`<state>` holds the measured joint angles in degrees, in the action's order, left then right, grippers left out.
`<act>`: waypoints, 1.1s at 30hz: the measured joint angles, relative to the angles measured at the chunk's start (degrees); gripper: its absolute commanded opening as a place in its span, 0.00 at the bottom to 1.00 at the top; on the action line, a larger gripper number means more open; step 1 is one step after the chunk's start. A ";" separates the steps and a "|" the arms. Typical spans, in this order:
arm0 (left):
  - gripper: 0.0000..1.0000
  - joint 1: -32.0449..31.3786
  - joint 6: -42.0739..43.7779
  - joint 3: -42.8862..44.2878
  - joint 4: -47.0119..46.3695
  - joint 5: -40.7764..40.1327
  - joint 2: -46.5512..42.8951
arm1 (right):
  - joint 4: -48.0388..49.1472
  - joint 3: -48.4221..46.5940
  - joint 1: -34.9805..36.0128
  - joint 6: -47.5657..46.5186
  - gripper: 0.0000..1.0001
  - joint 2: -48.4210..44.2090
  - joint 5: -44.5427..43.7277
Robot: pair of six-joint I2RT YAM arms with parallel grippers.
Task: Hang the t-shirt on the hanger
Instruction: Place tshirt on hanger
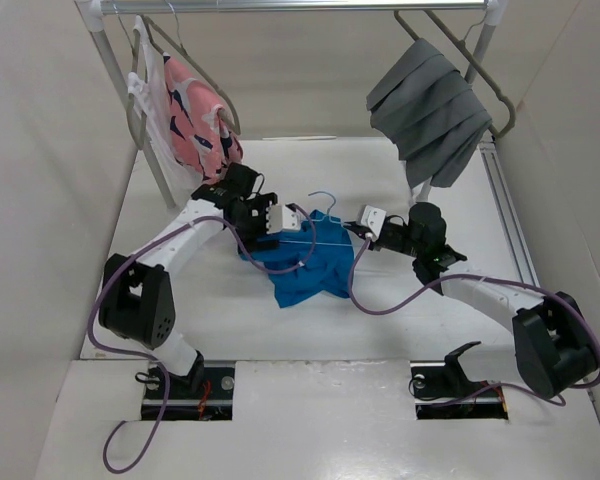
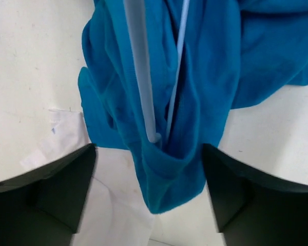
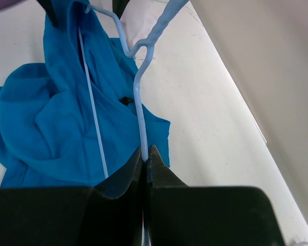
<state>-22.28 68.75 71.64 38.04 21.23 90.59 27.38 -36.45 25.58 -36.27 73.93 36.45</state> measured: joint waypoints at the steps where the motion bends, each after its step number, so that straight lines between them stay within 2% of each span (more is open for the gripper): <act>1: 0.63 0.00 0.22 -0.37 -0.59 -0.28 0.09 | 0.00 0.00 0.00 -0.02 0.00 0.00 0.00; 2: 0.53 0.00 0.33 -0.52 -1.16 -0.48 0.26 | 0.00 0.00 0.00 -0.02 0.00 0.00 0.00; 3: 0.38 0.00 0.39 -0.52 -1.73 -0.57 0.55 | 0.00 0.00 0.00 -0.04 0.00 0.00 0.00; 5: 0.27 -0.02 0.44 -0.35 -2.71 -0.28 1.36 | 0.00 0.00 0.00 -0.15 0.00 0.00 0.00; 6: 0.13 -0.02 0.57 -0.09 -2.73 0.02 1.86 | 0.00 0.00 0.00 -0.17 0.00 -0.02 -0.04; 8: 0.06 -0.02 0.68 0.68 -2.19 1.16 2.60 | 0.00 0.00 0.00 -0.17 0.00 -0.07 -0.04; 14: 0.09 -0.04 0.74 4.94 2.56 6.23 2.91 | 0.13 0.00 -0.11 -0.39 0.00 -0.44 -0.04; 23: 0.12 -3.04 3.23 13.90 9.25 20.59 2.95 | 0.04 0.02 -0.09 -0.37 0.00 -1.90 1.14; 27: 0.12 -5.81 3.98 16.20 10.93 22.60 3.56 | -0.02 0.15 -0.09 -0.37 0.00 -3.32 1.81; 33: 0.21 -8.96 3.65 16.83 10.95 23.74 4.66 | -0.85 0.61 -0.04 -0.31 0.00 -5.33 2.12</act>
<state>-31.24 72.40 88.47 48.99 44.97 95.24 26.52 -35.83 25.54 -36.58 68.60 38.57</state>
